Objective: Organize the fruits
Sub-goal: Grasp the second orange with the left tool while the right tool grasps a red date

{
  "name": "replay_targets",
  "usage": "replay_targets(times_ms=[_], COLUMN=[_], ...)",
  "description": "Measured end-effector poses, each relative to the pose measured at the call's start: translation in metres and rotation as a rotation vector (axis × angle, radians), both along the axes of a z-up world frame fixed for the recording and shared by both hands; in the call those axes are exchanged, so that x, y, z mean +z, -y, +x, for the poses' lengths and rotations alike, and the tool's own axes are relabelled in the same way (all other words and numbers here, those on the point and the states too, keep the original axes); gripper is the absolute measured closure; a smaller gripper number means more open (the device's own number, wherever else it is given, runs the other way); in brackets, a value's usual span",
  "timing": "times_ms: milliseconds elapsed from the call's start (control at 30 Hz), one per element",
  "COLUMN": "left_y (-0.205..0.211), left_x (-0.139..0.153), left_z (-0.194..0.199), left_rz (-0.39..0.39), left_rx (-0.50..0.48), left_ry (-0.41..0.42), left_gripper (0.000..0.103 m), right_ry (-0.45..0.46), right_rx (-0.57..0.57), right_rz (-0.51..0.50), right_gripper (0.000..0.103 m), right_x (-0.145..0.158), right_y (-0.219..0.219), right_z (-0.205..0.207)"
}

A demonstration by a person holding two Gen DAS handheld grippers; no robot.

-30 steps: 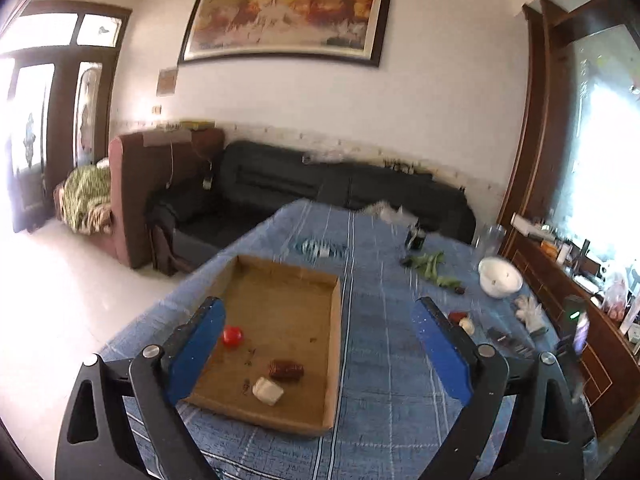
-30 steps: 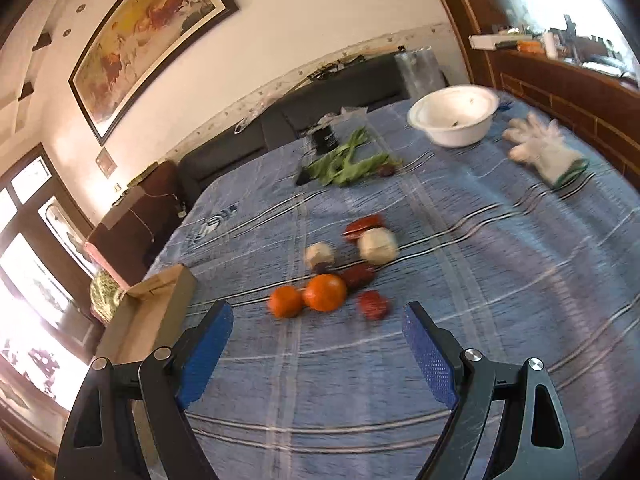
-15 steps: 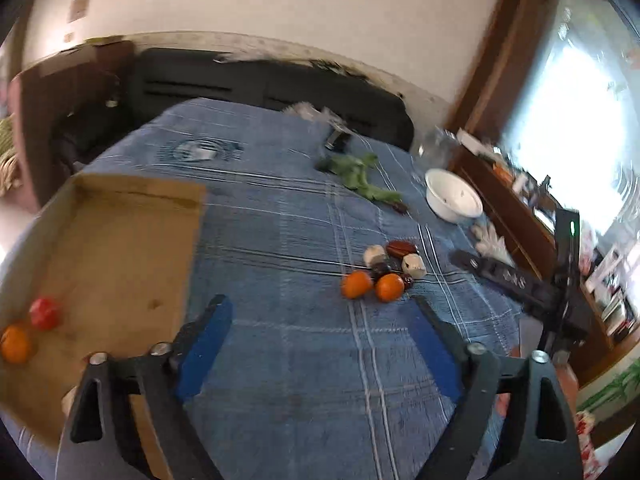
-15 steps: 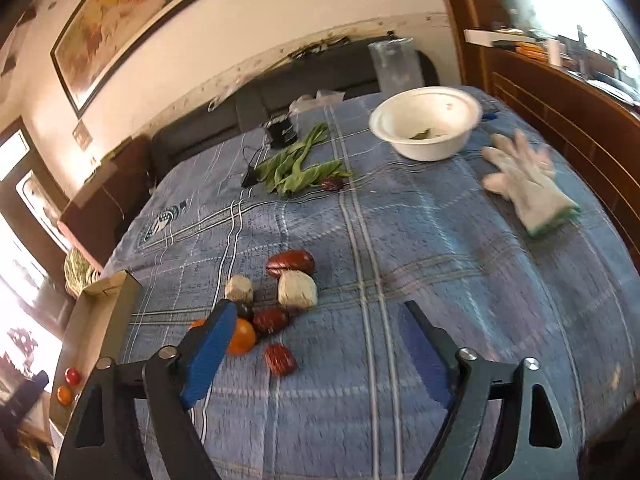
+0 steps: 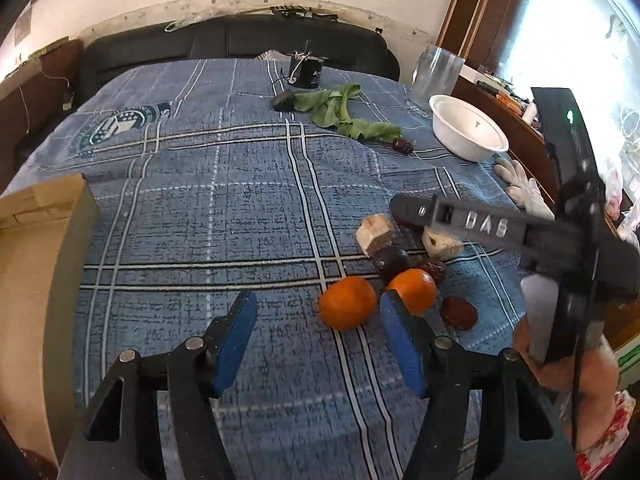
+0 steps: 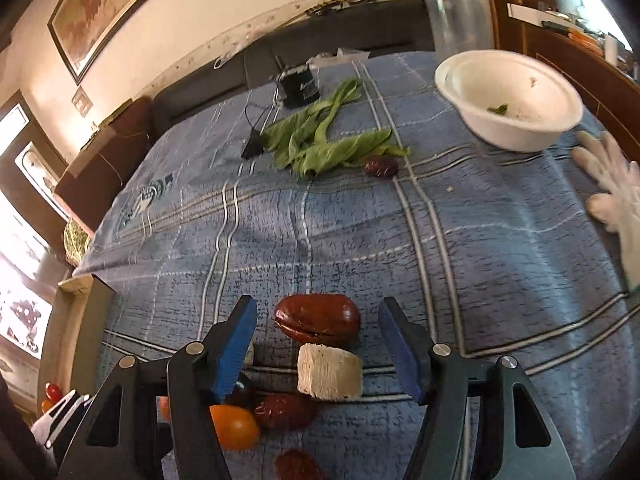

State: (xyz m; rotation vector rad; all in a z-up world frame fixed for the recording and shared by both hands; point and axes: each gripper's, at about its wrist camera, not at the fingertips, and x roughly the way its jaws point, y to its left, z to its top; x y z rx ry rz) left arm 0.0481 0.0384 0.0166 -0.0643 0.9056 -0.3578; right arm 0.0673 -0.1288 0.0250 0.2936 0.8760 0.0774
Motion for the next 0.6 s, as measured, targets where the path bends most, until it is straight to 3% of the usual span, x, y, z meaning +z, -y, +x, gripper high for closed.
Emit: replay_targets(times_ms=[100,200,267,300,600], left_y=[0.002,0.007,0.008,0.010,-0.003], left_x=[-0.008,-0.009,-0.008,-0.008,-0.005], left_z=[0.002,0.000,-0.001,-0.002,-0.003], left_rz=[-0.033,-0.050,-0.055,-0.053,-0.118], left_rx=[-0.029,-0.073,-0.087,-0.090,-0.058], left_ry=[-0.016,-0.011,-0.003,0.001,-0.003], left_gripper=[0.047,0.067,0.074,0.075,0.076], right_ry=[0.014,0.021,0.025,0.025,0.079], right_rx=[0.022,0.036,0.042,0.043,0.015], right_rz=[-0.068,-0.096,-0.108,-0.109,-0.038], right_gripper=[0.034,0.036,0.047,0.051,0.051], right_x=[0.001,0.001,0.001,0.000,0.011], right_y=[-0.010,-0.015,-0.016,-0.016,-0.007], right_z=[0.000,-0.001,-0.001,-0.001,-0.013])
